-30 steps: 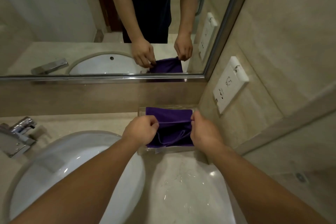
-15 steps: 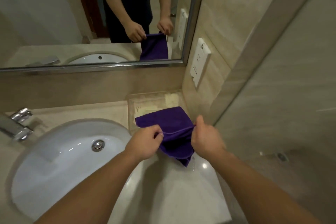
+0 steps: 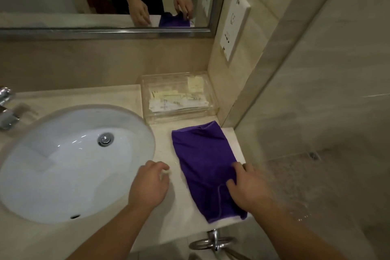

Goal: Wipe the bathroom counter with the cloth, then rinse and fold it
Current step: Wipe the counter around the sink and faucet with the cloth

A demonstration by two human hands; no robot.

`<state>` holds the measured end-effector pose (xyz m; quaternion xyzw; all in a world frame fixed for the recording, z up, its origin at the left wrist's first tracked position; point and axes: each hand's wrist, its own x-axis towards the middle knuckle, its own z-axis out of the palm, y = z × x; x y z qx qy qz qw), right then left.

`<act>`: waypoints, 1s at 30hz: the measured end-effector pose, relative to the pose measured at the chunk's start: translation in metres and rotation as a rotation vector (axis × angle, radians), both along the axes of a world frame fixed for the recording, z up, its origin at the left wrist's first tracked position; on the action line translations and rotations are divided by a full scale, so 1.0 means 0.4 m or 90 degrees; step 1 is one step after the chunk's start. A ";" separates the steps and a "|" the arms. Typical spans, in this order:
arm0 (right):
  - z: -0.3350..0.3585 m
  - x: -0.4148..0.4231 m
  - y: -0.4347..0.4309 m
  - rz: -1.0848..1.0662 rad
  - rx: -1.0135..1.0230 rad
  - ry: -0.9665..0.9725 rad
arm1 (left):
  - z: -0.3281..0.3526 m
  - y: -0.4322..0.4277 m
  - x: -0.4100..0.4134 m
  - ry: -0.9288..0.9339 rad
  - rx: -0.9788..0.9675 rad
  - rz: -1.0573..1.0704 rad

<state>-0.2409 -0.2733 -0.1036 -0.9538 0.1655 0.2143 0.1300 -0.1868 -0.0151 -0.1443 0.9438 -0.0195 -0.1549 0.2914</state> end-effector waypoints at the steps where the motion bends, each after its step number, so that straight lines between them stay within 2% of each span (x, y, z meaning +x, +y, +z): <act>1: -0.014 0.011 0.014 0.003 0.016 -0.059 | -0.016 0.006 0.003 -0.033 0.014 0.059; 4: -0.065 0.071 0.058 0.038 0.040 -0.152 | -0.064 0.008 0.038 -0.019 0.048 0.178; 7: -0.127 0.141 0.092 0.092 0.020 -0.137 | -0.105 -0.016 0.076 0.022 0.034 0.242; 11: -0.203 0.215 0.117 0.122 -0.031 -0.105 | -0.128 -0.044 0.086 -0.023 0.087 0.298; 18: -0.216 0.322 0.150 0.208 -0.038 -0.110 | -0.127 -0.041 0.089 -0.024 0.009 0.407; 24: -0.225 0.345 0.212 0.321 -0.028 -0.128 | -0.145 -0.041 0.093 -0.043 -0.025 0.476; 27: -0.226 0.316 0.230 0.390 -0.015 -0.134 | -0.144 -0.046 0.102 -0.056 0.003 0.534; 30: -0.231 0.287 0.228 0.449 -0.003 -0.136 | -0.137 -0.055 0.103 -0.074 0.047 0.515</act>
